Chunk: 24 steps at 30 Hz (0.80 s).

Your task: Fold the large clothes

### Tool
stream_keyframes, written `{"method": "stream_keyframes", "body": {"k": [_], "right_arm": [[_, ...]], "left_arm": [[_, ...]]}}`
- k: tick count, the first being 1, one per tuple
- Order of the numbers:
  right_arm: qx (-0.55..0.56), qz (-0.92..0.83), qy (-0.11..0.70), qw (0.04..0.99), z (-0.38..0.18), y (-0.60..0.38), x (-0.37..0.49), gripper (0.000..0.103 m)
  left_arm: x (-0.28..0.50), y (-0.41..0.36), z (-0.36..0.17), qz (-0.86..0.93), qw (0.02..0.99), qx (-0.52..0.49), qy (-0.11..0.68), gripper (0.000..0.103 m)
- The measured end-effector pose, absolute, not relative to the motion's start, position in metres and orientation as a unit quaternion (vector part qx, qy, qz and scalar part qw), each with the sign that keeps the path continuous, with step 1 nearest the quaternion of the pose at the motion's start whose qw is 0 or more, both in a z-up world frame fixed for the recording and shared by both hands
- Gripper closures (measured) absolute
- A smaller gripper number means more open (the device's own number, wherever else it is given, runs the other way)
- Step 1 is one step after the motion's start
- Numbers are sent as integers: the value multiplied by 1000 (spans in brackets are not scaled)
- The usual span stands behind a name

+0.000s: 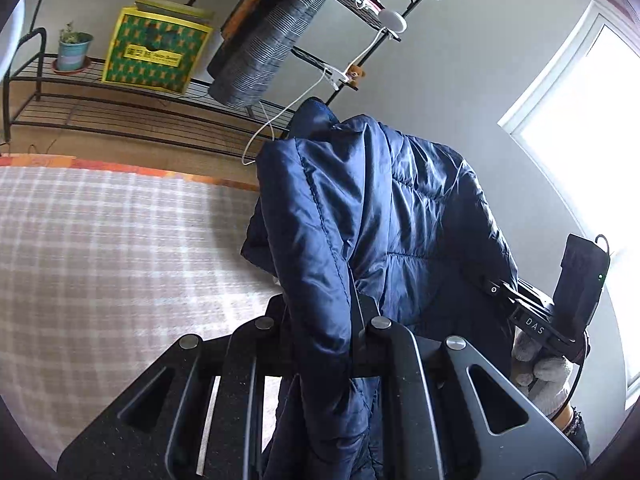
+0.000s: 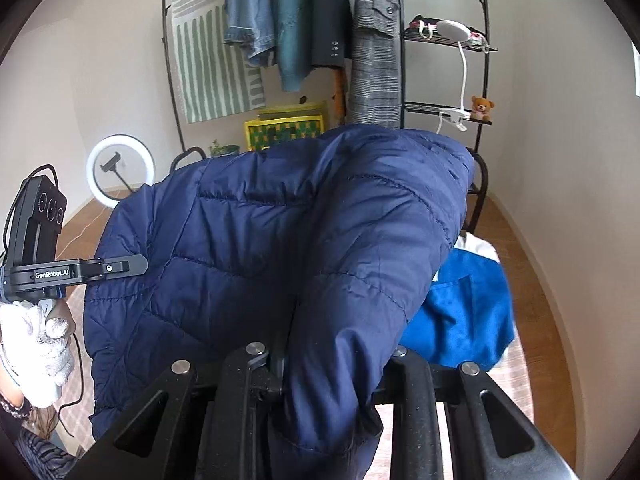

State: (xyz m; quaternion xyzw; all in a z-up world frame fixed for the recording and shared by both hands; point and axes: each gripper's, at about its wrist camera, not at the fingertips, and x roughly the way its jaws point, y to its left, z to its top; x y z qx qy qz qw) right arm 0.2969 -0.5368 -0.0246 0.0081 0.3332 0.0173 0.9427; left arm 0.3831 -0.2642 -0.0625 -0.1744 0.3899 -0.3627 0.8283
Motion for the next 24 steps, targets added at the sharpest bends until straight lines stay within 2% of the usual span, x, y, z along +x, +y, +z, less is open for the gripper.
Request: {"method": "stream_keyframes", "body": {"k": [9, 18, 24], "right_arm": [[-8, -49, 309, 950, -12, -626, 347, 80], [-53, -80, 303, 948, -24, -673, 427, 80], [-84, -97, 308, 943, -69, -695, 480, 79]], "left_arm": [[449, -383, -62, -389, 831, -150, 369, 90], [521, -426, -86, -379, 839, -155, 358, 91], [563, -446, -124, -344, 857, -130, 361, 91]]}}
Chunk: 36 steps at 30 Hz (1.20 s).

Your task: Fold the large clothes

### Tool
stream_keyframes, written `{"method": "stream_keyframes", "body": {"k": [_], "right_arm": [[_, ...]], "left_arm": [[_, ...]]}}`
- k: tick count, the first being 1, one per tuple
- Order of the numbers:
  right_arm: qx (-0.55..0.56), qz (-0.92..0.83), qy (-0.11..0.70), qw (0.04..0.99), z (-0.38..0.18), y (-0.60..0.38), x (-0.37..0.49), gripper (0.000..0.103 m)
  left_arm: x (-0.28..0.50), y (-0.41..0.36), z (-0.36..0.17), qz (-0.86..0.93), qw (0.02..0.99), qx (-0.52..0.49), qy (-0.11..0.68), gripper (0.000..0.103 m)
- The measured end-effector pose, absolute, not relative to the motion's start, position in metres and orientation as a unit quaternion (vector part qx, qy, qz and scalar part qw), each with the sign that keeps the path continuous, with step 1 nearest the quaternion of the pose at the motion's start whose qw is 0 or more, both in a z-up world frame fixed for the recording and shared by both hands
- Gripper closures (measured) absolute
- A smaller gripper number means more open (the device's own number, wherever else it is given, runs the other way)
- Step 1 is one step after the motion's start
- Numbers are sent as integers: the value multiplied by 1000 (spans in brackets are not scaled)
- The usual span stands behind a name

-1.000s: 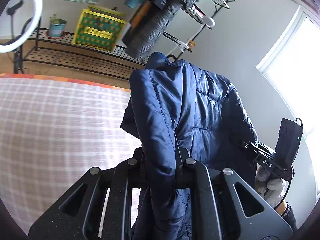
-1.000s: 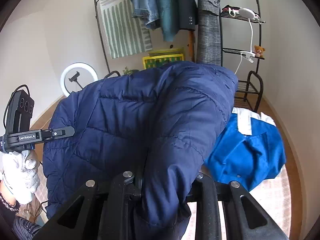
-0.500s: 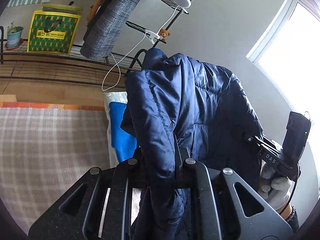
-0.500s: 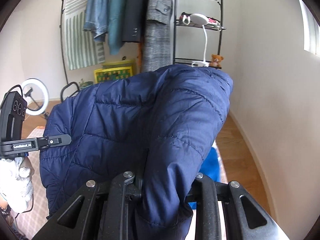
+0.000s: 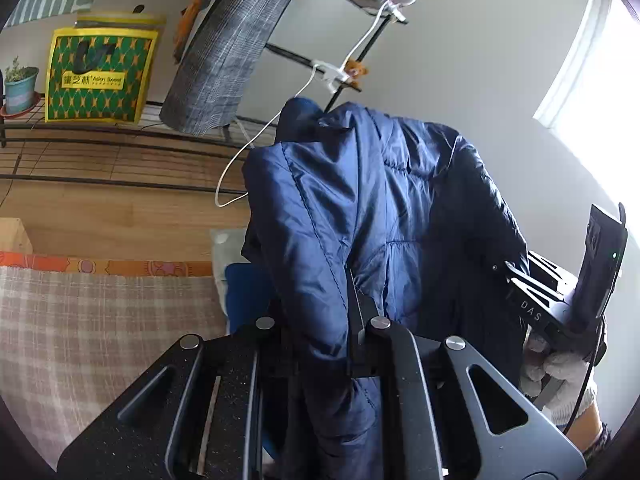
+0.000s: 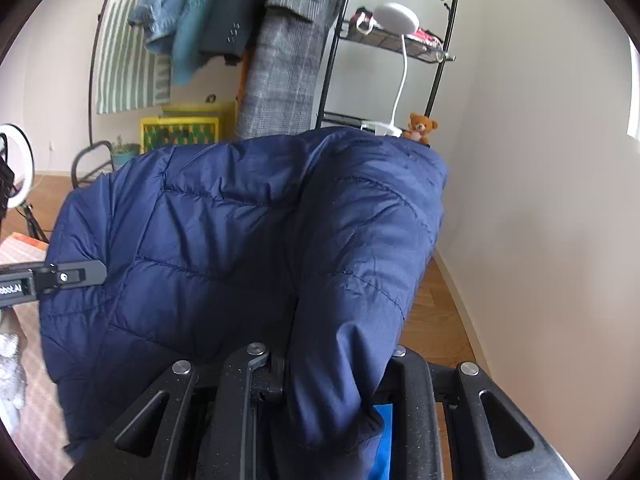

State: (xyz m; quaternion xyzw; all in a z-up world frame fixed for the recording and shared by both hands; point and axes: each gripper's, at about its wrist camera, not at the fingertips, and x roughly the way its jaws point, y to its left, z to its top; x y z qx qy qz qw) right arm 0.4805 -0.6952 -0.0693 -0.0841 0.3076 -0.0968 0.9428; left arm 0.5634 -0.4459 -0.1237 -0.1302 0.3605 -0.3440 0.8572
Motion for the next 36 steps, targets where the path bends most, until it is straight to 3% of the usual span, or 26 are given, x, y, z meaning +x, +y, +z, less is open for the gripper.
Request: {"method": "stream_keyframes", "body": {"k": [4, 6, 7, 9, 12, 13, 17, 22, 29, 31, 32, 33, 34, 36], "right_arm": [[-121, -145, 351, 917, -122, -708, 515, 64], [-150, -177, 375, 897, -143, -711, 527, 42], [-162, -196, 377, 891, -148, -712, 530, 38], [-185, -240, 359, 883, -145, -713, 530, 20], [-180, -278, 343, 879, -132, -721, 521, 25], [-158, -269, 342, 886, -128, -724, 515, 26], [-82, -235, 348, 904, -122, -735, 478, 22], [28, -184, 363, 913, -143, -750, 400, 18], [290, -77, 360, 883, -206, -785, 312, 10], [346, -32, 349, 870, -221, -791, 308, 17], [362, -12, 342, 867, -224, -792, 311, 28], [371, 11, 337, 865, -226, -791, 314, 54], [372, 29, 335, 865, -226, -790, 315, 66], [337, 23, 336, 879, -215, -782, 316, 74]], "left_arm": [[589, -460, -159, -312, 864, -110, 379, 87], [589, -463, -169, -302, 872, -102, 372, 84], [588, -465, -173, -298, 876, -99, 367, 83], [586, -466, -178, -288, 881, -94, 363, 82], [586, -463, -184, -273, 884, -96, 367, 74], [589, -461, -184, -265, 886, -96, 368, 67], [589, -456, -177, -238, 899, -82, 358, 53], [576, -444, -161, -206, 922, -61, 322, 53], [553, -464, -147, -248, 923, 12, 294, 53], [553, -471, -149, -250, 921, 20, 299, 54], [554, -474, -152, -249, 920, 20, 303, 54], [555, -477, -154, -247, 919, 23, 307, 54], [555, -479, -157, -245, 918, 29, 310, 54], [555, -481, -160, -242, 919, 33, 309, 54]]}}
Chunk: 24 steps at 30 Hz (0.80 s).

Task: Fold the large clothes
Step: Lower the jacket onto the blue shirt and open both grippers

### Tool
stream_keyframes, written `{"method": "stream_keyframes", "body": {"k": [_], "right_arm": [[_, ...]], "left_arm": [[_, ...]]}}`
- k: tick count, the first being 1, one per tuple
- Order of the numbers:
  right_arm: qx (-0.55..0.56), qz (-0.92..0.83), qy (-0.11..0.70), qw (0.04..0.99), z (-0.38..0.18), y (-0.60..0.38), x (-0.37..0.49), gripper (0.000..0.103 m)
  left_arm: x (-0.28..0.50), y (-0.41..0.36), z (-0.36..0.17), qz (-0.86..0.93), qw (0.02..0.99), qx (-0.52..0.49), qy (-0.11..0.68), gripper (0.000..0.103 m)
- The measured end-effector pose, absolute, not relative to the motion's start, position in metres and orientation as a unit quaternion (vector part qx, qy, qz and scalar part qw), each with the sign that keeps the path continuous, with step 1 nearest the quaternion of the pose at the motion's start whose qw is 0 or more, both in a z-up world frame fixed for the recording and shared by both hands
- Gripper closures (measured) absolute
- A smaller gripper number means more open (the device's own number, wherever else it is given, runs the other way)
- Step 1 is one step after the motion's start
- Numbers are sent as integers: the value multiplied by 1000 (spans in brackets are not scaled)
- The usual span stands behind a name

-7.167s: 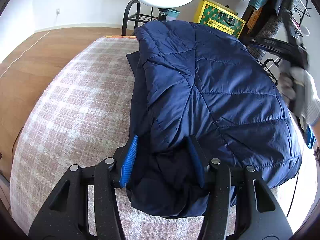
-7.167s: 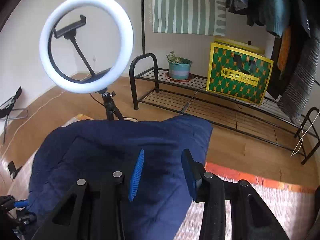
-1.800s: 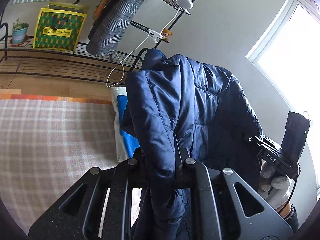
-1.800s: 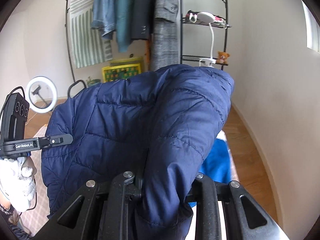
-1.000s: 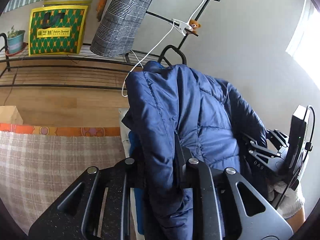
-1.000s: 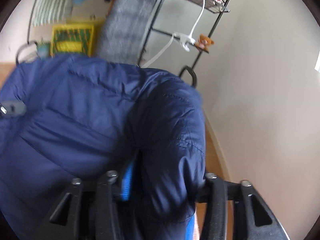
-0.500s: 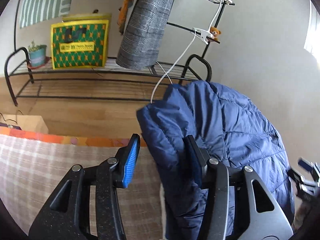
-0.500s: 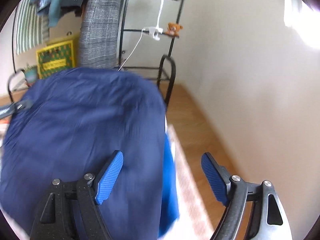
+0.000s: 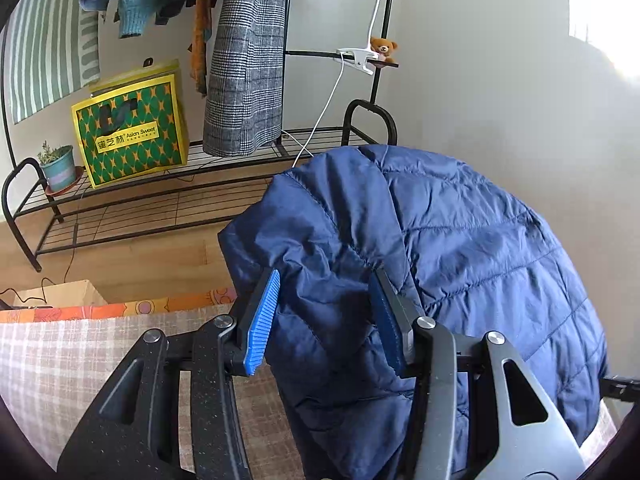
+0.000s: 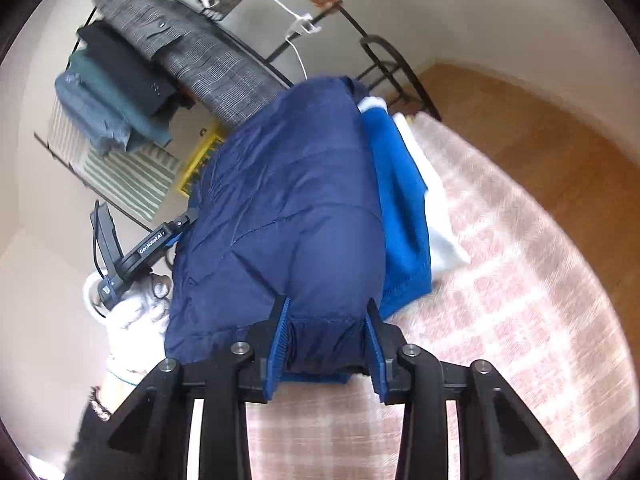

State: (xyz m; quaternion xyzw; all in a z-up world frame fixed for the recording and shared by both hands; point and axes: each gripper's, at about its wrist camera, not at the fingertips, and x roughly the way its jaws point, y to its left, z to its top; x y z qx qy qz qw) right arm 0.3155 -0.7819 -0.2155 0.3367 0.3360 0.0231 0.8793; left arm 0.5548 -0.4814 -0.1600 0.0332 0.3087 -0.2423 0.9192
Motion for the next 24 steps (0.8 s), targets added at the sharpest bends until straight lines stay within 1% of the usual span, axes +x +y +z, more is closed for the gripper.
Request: {"method": "stream_keyframes", "body": {"k": [1, 2, 4, 7, 10, 13, 15, 17, 18, 24], "right_arm": [[297, 11, 341, 892, -206, -776, 319, 77], [256, -10, 344, 903, -197, -772, 323, 88], [219, -54, 345, 911, -185, -778, 333, 89], [224, -78, 348, 907, -181, -792, 340, 90], [183, -93, 366, 908, -182, -779, 343, 90], [176, -103, 360, 910, -175, -775, 343, 87], [179, -115, 351, 912, -166, -773, 336, 77], [170, -123, 343, 916, -156, -769, 328, 76], [164, -125, 338, 918, -149, -765, 323, 71], [130, -132, 319, 929, -106, -733, 291, 68]], "left_arm": [[555, -482, -162, -241, 919, 31, 310, 54], [556, -482, -164, -243, 918, 25, 314, 54], [559, -483, -170, -251, 911, 6, 328, 54], [558, -493, -182, -247, 908, 36, 335, 54], [559, -492, -185, -243, 908, 40, 340, 54], [554, -485, -177, -232, 909, 36, 345, 54], [543, -483, -169, -234, 910, 49, 340, 54], [527, -480, -157, -240, 910, 62, 331, 54], [521, -478, -152, -241, 911, 65, 328, 54], [470, -458, -105, -259, 914, 52, 310, 54]]}}
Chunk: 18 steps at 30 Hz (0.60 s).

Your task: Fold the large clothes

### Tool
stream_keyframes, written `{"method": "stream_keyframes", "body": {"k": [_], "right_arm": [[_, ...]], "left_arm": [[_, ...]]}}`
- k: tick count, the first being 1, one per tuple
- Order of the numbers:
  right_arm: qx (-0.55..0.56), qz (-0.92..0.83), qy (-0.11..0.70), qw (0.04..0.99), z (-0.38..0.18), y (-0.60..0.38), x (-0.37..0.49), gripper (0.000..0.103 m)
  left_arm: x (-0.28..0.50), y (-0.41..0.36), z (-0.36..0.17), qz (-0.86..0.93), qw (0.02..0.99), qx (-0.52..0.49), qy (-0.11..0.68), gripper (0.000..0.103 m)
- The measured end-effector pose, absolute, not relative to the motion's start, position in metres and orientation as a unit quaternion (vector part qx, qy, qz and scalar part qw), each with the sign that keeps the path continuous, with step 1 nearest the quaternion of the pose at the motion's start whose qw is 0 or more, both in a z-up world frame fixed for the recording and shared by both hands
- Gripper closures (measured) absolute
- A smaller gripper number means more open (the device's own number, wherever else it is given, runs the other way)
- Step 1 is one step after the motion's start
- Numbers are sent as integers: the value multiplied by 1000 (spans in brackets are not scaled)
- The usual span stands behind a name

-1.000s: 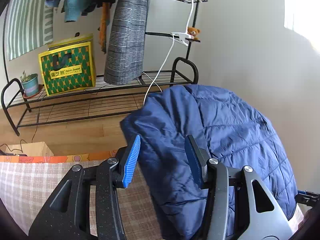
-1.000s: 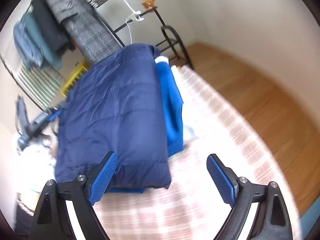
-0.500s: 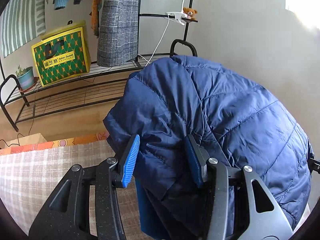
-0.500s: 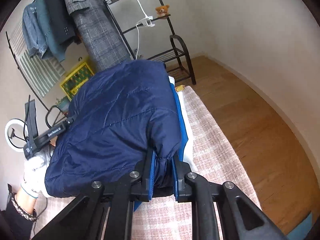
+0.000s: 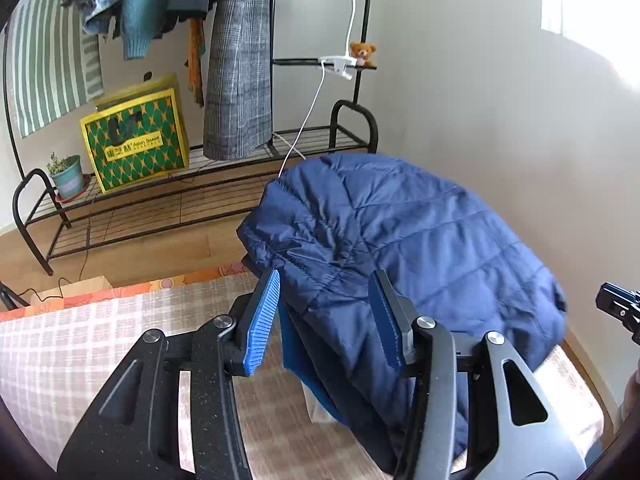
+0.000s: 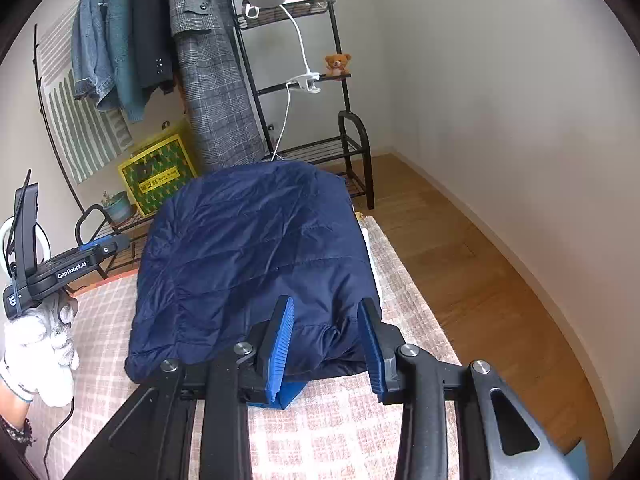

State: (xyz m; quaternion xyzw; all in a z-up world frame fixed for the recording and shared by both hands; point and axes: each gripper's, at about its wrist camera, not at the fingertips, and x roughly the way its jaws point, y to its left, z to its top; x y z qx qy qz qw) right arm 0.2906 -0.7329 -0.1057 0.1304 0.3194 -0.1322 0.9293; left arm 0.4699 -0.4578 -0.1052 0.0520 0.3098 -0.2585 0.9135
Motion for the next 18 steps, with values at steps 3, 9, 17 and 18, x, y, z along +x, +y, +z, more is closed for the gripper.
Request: {"method": "stream_keyframes", "body": {"k": [3, 9, 17, 18], "right_arm": [[115, -137, 308, 934, -82, -715, 273, 65], [84, -149, 285, 943, -38, -679, 232, 49], [50, -158, 250, 954, 14, -619, 182, 10], [48, -158, 242, 956, 20, -611, 175, 5]], "left_arm": [[444, -448, -84, -268, 914, 48, 302, 54], [380, -415, -43, -284, 915, 41, 284, 54], [309, -359, -3, -295, 916, 31, 268, 54], [302, -352, 0, -295, 917, 32, 267, 54]]}}
